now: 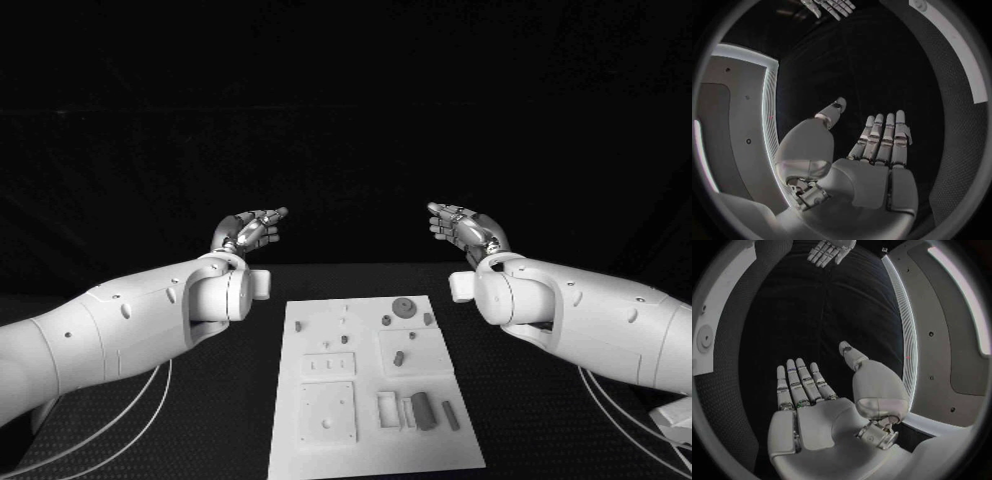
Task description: Assemble the parts on the task board
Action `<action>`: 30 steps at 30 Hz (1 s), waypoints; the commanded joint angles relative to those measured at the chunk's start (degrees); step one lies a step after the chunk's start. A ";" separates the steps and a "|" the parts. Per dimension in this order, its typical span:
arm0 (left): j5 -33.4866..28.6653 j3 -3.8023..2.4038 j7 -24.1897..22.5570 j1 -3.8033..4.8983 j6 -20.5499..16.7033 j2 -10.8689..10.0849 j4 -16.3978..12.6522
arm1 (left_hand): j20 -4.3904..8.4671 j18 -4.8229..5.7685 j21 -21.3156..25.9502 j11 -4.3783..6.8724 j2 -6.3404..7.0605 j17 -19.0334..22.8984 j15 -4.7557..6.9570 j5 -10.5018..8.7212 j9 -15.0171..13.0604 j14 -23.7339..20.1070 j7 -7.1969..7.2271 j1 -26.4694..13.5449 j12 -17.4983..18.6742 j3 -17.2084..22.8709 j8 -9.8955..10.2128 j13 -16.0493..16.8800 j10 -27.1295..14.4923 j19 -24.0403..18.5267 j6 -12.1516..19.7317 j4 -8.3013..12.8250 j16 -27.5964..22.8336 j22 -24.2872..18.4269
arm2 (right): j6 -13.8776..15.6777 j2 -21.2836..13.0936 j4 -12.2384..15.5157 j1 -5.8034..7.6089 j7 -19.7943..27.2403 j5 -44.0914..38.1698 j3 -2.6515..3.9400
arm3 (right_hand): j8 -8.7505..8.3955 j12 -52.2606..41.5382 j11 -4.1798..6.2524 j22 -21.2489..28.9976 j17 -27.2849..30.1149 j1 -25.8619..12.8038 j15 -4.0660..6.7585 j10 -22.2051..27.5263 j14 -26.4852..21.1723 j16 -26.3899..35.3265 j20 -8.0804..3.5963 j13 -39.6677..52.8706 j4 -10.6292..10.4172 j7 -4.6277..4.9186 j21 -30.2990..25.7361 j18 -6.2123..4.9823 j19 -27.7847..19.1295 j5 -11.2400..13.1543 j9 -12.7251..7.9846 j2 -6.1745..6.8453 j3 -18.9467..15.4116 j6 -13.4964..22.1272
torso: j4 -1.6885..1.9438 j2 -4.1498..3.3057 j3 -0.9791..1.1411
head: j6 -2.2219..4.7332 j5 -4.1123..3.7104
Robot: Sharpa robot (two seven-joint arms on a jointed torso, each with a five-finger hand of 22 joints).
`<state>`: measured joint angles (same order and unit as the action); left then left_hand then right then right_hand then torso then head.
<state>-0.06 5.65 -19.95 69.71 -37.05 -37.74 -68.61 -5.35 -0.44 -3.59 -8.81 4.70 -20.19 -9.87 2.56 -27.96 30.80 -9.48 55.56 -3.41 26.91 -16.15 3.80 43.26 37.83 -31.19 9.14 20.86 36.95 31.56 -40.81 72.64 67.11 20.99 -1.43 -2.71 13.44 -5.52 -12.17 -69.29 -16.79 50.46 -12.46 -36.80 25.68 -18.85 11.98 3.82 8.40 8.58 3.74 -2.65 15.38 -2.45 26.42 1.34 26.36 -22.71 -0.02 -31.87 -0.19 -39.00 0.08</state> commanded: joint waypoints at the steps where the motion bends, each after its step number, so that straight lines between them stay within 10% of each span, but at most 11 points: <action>1: 0.63 0.94 7.73 1.96 7.95 1.56 4.60 | -0.09 0.44 -0.36 -0.21 0.15 -0.58 -0.18 0.30 -0.79 0.98 -0.41 1.71 -0.39 0.88 -0.51 0.14 1.33 1.12 -1.00 0.15 0.69 1.05 | -14.43 1.06 -4.53 1.71 -7.73 -3.60 -0.59 | 1.24 -0.69 -0.41 -6.45 -0.96 3.16 -0.54 -2.33 1.96 -1.42 0.35 0.31 1.12 4.91 0.86 -0.60 2.36 -0.41 1.32 0.01 1.32 -1.70 | 0.00 -0.04 -0.02 | -0.04 0.01; 6: 0.75 2.04 10.54 3.91 10.44 3.00 8.95 | -0.08 0.44 -0.38 -0.30 0.10 -0.60 -0.22 0.30 -0.80 1.02 -0.52 1.71 -0.44 0.89 -0.55 0.16 1.39 1.16 -1.08 0.11 0.71 1.02 | -20.43 2.15 -9.34 3.61 -11.20 -4.78 -1.31 | 2.33 -1.16 -0.49 -6.69 -1.40 4.25 -0.68 -3.84 3.40 -2.21 0.31 0.45 2.64 4.92 1.21 -1.27 4.47 -0.42 1.53 -0.18 1.47 -3.01 | 0.00 -0.04 -0.02 | -0.04 0.01; 14: 0.79 2.40 11.45 4.55 11.26 3.47 10.37 | 0.30 0.39 -0.76 -0.80 -0.16 -1.14 -0.43 0.31 -1.05 3.00 -1.24 2.20 -1.21 1.10 -1.34 0.55 3.21 2.09 -2.71 0.24 1.71 0.99 | -23.95 2.79 -12.14 4.73 -13.23 -5.47 -1.74 | 5.16 -3.26 -0.88 -6.32 -2.67 8.00 -1.66 -9.09 9.48 -5.11 -0.55 1.10 6.93 5.19 2.79 -3.95 11.44 -0.48 2.10 0.13 3.19 -8.23 | 0.00 -0.04 -0.02 | -0.04 0.01; 15: 0.52 3.02 10.84 4.52 13.46 2.69 9.33 | 0.61 0.12 -1.24 -0.94 -0.27 -1.40 -0.46 0.34 -1.20 4.12 -1.49 2.59 -1.86 1.28 -1.78 0.83 4.60 3.10 -3.62 0.45 2.28 1.17 | -21.70 4.96 -17.75 4.83 -12.10 -32.20 -1.73 | 5.61 -3.73 -0.75 -6.25 -2.86 8.54 -1.40 -10.20 10.48 -5.56 -0.61 1.27 7.56 5.09 3.04 -4.33 12.55 -0.48 2.19 0.16 3.47 -9.17 | 0.02 -0.06 -0.07 | -2.47 0.60; 21: 1.79 3.05 9.91 4.53 15.25 1.61 7.58 | 1.89 -1.59 -3.74 -1.29 -1.37 -3.56 0.85 0.38 -1.42 12.95 -2.14 4.92 -4.62 2.38 -3.77 1.95 11.69 8.84 -9.02 2.51 6.37 2.12 | -21.18 5.78 -19.28 4.83 -12.58 -44.68 -1.72 | 7.92 -6.08 0.74 -5.78 -4.76 13.01 1.50 -16.48 17.92 -9.00 -1.12 2.07 8.35 4.04 4.67 -6.74 19.58 -0.49 2.59 1.27 5.70 -14.74 | 0.15 -0.37 -0.16 | -2.34 0.39; 30: 5.23 3.05 8.67 4.54 18.67 -0.31 3.55 | 4.07 -2.17 -6.02 1.42 -3.08 -6.67 3.30 0.50 -0.96 21.02 -0.39 6.95 -7.19 3.53 -5.53 3.92 21.23 14.66 -16.93 6.03 8.89 3.26 | -20.65 7.15 -19.82 4.83 -12.18 -60.92 -1.70 | 9.38 -7.14 3.09 -5.49 -7.88 15.84 6.31 -22.90 27.97 -12.84 -1.76 2.23 8.40 2.67 7.53 -10.14 30.19 -0.49 2.49 1.95 7.37 -21.06 | 1.01 -1.94 -0.27 | -2.30 -0.38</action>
<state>2.70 8.73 -9.93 74.19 -21.60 -37.93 -64.44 -1.21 -1.78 -9.37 -7.42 1.66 -26.79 -6.65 2.83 -28.92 51.53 -9.89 62.13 -10.44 30.50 -21.47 7.68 64.15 52.25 -47.91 15.03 29.67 40.17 11.66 -33.89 52.87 71.92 8.61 -50.93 -4.44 21.50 -11.70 -10.46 -74.99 -22.68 64.04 -9.01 -55.32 47.07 -29.14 10.69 5.82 16.53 10.57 9.46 -10.24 38.72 -2.66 28.89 2.84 32.44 -39.51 0.55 -33.10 -0.47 -41.29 -0.15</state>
